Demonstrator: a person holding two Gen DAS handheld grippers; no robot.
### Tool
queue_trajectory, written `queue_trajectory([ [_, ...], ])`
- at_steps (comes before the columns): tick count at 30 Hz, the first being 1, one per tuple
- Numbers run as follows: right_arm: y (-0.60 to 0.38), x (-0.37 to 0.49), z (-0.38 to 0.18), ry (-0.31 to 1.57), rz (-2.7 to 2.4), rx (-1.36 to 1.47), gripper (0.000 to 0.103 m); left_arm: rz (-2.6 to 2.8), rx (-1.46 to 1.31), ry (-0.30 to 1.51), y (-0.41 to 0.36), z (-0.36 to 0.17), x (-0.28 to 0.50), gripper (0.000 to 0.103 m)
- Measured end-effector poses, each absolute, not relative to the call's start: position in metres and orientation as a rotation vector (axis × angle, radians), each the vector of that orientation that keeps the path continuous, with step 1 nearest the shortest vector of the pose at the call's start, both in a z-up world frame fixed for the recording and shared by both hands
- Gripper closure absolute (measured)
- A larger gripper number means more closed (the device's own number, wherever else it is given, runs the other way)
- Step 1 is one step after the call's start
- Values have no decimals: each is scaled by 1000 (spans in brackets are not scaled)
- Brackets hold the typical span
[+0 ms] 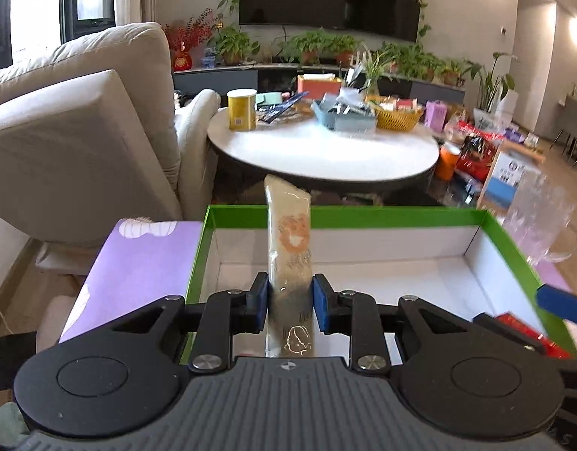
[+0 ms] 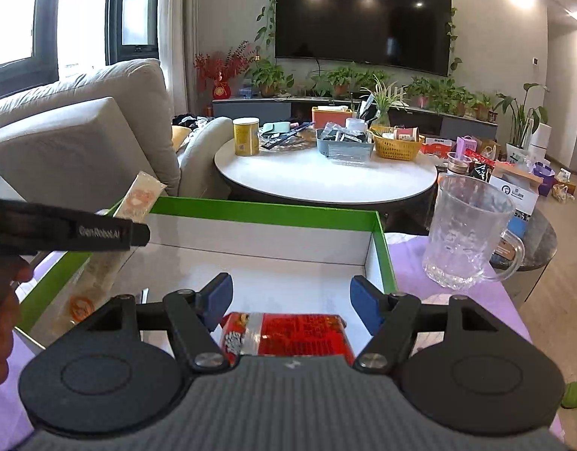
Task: Organize snacks
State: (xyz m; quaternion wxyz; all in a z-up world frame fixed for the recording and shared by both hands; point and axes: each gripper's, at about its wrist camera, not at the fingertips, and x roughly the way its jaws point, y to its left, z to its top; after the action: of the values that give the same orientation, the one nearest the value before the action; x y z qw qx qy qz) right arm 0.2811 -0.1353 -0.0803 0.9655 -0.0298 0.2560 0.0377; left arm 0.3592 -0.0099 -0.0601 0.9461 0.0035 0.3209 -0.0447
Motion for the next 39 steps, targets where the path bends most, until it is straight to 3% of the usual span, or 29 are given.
queue_trajectory([
  [6, -133, 266, -74, 508, 69, -94, 46, -70, 85, 606, -13, -57, 341, 65],
  [20, -136, 219, -44, 429, 69, -131, 45, -78, 149, 435, -15, -6, 272, 63],
  [30, -144, 170, -46, 436, 87, -121, 45, -122, 96, 473, 21, 4, 201, 59],
  [39, -150, 128, -55, 462, 116, -75, 45, -161, -68, 630, 58, -36, 143, 58],
])
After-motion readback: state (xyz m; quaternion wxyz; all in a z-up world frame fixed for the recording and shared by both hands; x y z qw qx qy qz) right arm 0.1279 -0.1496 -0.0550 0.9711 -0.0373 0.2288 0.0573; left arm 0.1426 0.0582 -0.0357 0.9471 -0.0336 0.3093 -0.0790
